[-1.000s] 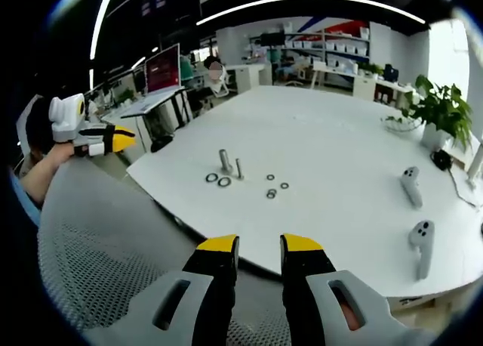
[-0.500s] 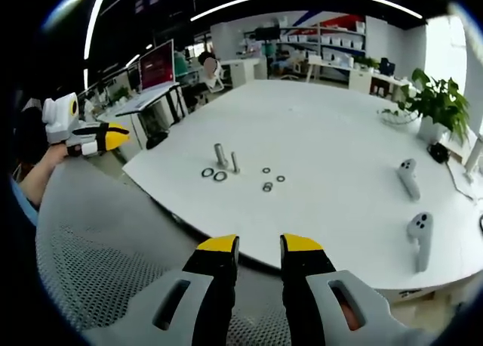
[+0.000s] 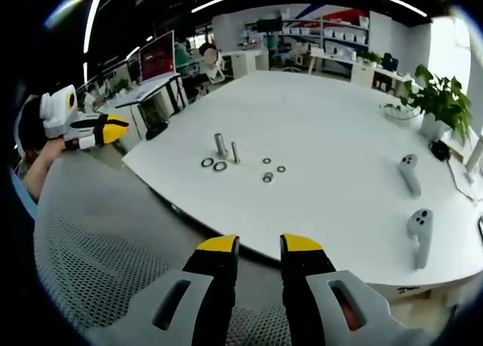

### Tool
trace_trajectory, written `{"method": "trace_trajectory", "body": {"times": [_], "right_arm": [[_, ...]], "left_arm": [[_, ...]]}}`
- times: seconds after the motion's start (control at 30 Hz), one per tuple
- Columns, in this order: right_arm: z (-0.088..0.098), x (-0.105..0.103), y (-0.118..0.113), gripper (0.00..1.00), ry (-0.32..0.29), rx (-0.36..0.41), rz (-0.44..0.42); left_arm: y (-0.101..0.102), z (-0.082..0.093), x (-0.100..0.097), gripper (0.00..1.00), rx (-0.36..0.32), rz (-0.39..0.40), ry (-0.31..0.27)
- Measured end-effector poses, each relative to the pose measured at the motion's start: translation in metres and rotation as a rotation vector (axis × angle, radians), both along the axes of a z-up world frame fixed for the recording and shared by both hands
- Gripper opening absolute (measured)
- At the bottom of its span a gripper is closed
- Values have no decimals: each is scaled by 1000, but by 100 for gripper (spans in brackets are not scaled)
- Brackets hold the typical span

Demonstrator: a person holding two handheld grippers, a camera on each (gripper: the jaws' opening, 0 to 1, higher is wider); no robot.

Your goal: Place the washer onto the threaded stud by aligning its center hole with the stud, sliding it down to the base, and recovering from edge contact or off-axis alignment until the washer reaches the visible bottom stop.

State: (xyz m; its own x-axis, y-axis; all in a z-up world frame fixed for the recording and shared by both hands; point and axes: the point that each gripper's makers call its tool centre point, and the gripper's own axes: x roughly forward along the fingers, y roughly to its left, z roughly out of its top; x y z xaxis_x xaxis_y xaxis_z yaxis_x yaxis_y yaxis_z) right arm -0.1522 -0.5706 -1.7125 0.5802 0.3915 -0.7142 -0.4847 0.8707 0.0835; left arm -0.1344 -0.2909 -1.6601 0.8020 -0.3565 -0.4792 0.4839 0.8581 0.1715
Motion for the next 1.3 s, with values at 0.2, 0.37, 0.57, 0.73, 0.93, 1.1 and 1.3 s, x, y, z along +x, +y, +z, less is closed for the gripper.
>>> {"method": "trace_trajectory", "body": {"times": [0.2, 0.37, 0.57, 0.73, 0.93, 1.1, 1.3], "right_arm": [[-2, -4, 5, 24, 12, -7, 66], [-3, -6, 9, 24, 11, -7, 102], [-8, -17, 15, 24, 109, -15, 190], [2, -8, 13, 25, 52, -63, 360], [11, 16, 4, 28, 34, -32, 467], [8, 49, 4, 34, -3, -30, 556], [-14, 76, 13, 34, 17, -55, 630]], "left_arm": [[-2, -11, -3, 9, 29, -16, 59], [0, -10, -4, 9, 31, -7, 53], [7, -15, -5, 9, 30, 26, 84], [16, -3, 4, 8, 1, 95, 16], [32, 3, 7, 6, -33, 194, -7], [40, 9, 10, 6, -33, 239, -54], [45, 3, 10, 6, -41, 249, -28]]}}
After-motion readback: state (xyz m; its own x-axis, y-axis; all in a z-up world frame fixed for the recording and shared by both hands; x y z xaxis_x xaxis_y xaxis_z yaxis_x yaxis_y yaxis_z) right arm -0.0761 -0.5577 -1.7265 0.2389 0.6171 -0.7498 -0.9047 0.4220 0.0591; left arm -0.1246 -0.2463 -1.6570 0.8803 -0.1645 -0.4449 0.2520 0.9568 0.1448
